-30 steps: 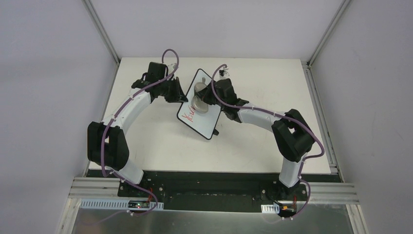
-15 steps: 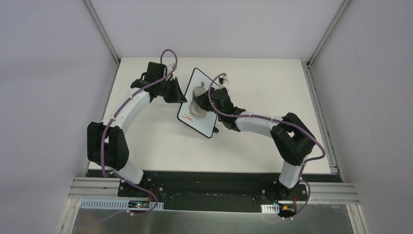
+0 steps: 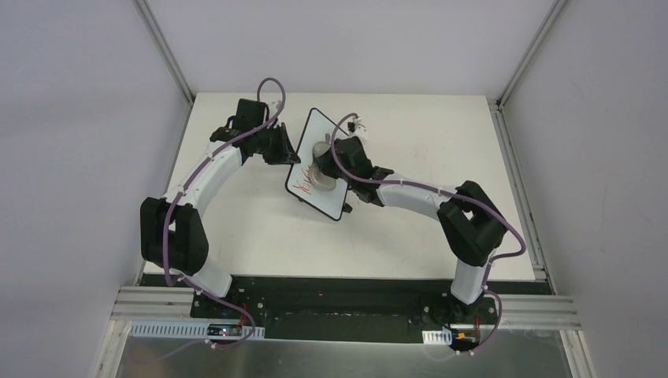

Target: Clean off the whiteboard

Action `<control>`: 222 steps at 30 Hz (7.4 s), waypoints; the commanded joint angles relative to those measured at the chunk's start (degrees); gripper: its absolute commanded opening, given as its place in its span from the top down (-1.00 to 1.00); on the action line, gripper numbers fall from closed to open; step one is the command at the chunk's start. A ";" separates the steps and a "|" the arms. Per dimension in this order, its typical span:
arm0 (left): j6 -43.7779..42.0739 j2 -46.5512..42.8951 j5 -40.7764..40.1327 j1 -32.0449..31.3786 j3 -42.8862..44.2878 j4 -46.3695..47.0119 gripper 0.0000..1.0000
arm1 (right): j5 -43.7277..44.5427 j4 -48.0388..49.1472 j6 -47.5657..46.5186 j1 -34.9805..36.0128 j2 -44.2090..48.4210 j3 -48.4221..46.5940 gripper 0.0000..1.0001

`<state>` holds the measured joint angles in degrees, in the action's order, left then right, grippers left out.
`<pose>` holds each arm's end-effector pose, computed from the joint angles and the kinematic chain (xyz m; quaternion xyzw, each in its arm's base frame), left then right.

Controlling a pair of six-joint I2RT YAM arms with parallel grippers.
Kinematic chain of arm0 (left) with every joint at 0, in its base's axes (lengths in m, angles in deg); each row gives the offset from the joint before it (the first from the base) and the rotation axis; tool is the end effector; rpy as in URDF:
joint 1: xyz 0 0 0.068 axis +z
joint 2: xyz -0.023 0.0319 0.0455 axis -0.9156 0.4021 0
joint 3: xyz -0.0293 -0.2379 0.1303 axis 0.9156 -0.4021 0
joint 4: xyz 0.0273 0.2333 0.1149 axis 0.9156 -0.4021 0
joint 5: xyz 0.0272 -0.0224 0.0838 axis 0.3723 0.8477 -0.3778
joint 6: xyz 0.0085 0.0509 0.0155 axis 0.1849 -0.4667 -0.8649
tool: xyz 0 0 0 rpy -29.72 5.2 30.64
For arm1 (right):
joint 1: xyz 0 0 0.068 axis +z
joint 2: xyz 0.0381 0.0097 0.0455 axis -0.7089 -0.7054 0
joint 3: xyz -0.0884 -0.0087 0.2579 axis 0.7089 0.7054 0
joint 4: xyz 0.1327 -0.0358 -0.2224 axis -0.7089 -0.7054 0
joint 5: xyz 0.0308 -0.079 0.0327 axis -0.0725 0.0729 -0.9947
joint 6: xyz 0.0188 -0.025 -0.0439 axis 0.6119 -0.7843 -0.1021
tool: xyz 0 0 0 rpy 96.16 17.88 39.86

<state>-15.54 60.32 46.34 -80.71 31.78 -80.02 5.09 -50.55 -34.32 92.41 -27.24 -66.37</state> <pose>0.3372 -0.1025 0.3019 0.0260 0.8911 -0.3195 0.3211 0.2936 0.3068 0.2387 -0.0004 0.8035 0.3392 0.4891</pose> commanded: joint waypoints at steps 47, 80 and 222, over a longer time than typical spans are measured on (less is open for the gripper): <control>-4.56 3.43 -1.17 -2.37 2.04 -12.93 1.00 | 1.71 11.51 -3.44 0.38 0.61 18.58 1.00; -1.12 2.08 -2.09 -2.46 1.42 -12.75 1.00 | 2.84 11.42 -0.96 10.61 5.05 24.81 1.00; 0.51 -1.90 -2.06 -3.60 -1.21 -11.01 1.00 | -1.60 3.57 0.17 1.70 -1.95 9.95 1.00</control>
<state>-16.64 58.83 41.03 -81.99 31.92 -83.65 -0.44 -37.21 -32.77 93.89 -24.92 -56.84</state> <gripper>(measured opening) 0.041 0.015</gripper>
